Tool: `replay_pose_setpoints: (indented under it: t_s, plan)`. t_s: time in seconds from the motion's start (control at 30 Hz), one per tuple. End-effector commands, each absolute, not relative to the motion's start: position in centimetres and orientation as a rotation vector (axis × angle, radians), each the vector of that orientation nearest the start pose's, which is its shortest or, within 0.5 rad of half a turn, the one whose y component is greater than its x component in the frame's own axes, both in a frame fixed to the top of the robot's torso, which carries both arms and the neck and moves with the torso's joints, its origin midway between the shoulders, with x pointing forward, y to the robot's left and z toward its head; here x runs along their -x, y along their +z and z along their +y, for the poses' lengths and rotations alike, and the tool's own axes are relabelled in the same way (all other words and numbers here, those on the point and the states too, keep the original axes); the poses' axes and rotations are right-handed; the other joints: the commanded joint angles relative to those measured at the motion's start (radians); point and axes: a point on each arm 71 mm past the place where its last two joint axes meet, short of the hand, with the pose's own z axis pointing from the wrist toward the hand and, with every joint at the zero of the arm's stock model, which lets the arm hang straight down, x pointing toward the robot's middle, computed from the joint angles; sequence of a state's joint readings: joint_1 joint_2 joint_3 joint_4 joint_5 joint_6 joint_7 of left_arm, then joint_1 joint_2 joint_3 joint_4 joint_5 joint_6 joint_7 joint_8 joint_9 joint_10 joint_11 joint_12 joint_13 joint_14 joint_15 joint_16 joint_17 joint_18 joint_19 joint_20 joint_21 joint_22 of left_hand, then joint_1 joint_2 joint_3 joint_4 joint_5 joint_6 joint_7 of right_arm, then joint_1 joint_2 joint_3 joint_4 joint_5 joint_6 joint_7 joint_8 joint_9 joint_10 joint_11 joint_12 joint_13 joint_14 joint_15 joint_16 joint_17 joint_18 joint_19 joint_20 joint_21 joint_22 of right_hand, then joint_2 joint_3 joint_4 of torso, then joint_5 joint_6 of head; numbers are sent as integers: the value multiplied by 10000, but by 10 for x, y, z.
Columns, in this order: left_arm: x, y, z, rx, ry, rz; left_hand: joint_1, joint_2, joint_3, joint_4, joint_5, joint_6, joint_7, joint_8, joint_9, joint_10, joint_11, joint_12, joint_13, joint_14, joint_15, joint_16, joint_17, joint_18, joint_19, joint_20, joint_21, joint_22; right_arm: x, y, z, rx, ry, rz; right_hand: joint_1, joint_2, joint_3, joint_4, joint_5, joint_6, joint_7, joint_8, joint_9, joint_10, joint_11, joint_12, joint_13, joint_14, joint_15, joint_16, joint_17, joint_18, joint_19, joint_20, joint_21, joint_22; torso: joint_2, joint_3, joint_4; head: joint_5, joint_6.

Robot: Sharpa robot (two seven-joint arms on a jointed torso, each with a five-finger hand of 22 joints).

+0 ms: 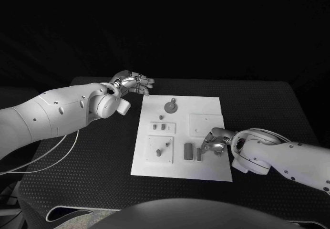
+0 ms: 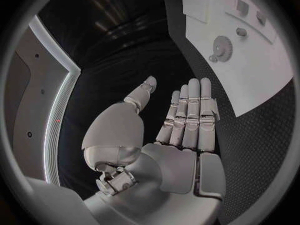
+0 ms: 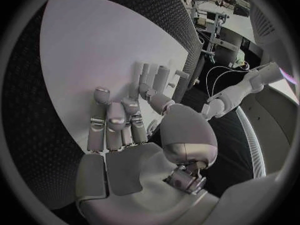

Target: Assemble the parts on the task board

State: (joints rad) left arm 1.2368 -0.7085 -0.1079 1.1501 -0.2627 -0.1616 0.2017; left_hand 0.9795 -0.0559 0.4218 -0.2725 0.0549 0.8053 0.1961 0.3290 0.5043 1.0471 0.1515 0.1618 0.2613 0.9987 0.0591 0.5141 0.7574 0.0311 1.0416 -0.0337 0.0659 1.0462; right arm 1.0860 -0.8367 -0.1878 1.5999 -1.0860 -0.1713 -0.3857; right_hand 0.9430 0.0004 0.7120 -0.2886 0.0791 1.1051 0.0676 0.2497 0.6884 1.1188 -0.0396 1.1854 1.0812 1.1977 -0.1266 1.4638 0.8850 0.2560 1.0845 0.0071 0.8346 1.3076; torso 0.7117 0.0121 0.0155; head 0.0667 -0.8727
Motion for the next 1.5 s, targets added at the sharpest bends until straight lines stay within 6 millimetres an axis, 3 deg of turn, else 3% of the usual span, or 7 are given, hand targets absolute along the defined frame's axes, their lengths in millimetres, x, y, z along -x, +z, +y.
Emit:
replay_pose_setpoints:
  t_s: [0.03, 0.53, 0.77, 0.9, 1.13, 1.37, 1.5]
  plan:
    - [-546, -212, 245, 9176, -12379, 16815, -130, 3, 14, 66, -53, -72, -29, 33, -10, -73, -1, -9, -16, -25, 57, -35, 13, 124, -97, -4, 37, -13, -409, -306, -188, -1608, 5688, 23050, 196, 103, 16, -32, 5, 63, 10, 70, 11, 57, 0, 38, 17, -39, -65, 52, 14, 58, 33, 4, 44, 215, 0, -3, 0, -4, 1]
    - [-546, -212, 246, 9176, -12373, 16794, -137, 0, 16, 69, -53, -77, -28, 36, -14, -77, 0, -9, -17, -26, 57, -39, 18, 125, -99, -4, 37, -13, -412, -306, -195, -2459, 5904, 22891, 54, -33, -162, 38, -8, 41, 28, 83, -3, 48, 20, 39, 28, -57, -50, 50, 11, 58, 13, 65, 52, 201, -4, 4, -4, -10, 1]
    - [-547, -211, 247, 9166, -12359, 16731, -139, -5, 16, 68, -53, -79, -27, 37, -15, -78, 0, -9, -18, -27, 57, -41, 19, 125, -101, -4, 36, -13, -420, -294, -199, -3299, 6749, 23062, -996, -1990, -226, 1215, 31, -650, 264, -266, -219, -250, 246, -43, 35, -236, 78, -37, -4, 58, -45, 115, -80, 143, -19, 21, -33, -29, 220]
    - [-548, -212, 248, 9161, -12332, 16681, -147, -7, 14, 71, -54, -81, -26, 37, -16, -79, 1, -9, -18, -29, 58, -43, 21, 124, -103, -2, 36, -13, -431, -284, -203, -4464, 7500, 22745, -1850, -2480, -608, 1963, -90, -1223, 490, -520, -327, -451, 437, 13, 105, -349, 262, 16, 52, 42, -128, 158, -91, 180, -59, 4, -53, -64, 426]
    - [-551, -212, 254, 9259, -12216, 16554, -203, 6, 23, 73, -52, -119, -16, 43, -36, -111, 13, -17, -27, -209, 131, -194, -19, 91, -288, 55, -27, -66, -462, -266, -212, -6340, 10025, 20760, -1937, -2338, -1101, 1927, -38, -1703, 651, -636, -325, -798, 600, 90, 185, -659, 415, 48, 128, 58, -426, 144, -112, 209, -179, -19, -127, -122, 1236]
    - [-558, -214, 260, 9449, -12162, 16261, -234, 94, 130, 19, -50, -74, -71, 136, -45, -94, 1, 8, -34, -538, 315, -699, -204, 62, -793, 241, -38, -326, -530, -244, -247, -7474, 10934, 17728, -1629, -922, -1685, 838, -27, -1761, 700, -494, -286, -1545, 681, -647, -373, -1547, 496, -909, -373, -71, -1506, 550, -729, 63, -515, -141, -395, -33, 2259]
    - [-560, -218, 264, 9590, -12160, 16164, -278, 163, 210, -15, -49, -50, -196, 181, -64, -150, -44, -46, -94, -823, 433, -1155, -373, 19, -1165, 364, -43, -587, -558, -240, -260, -7580, 10690, 16732, -1348, -552, -1516, 449, -8, -1850, 800, -460, -317, -2077, 825, -1958, -1512, -2369, 692, -2257, -1084, -250, -2469, 901, -1634, -300, -739, -246, -536, 27, 2684]
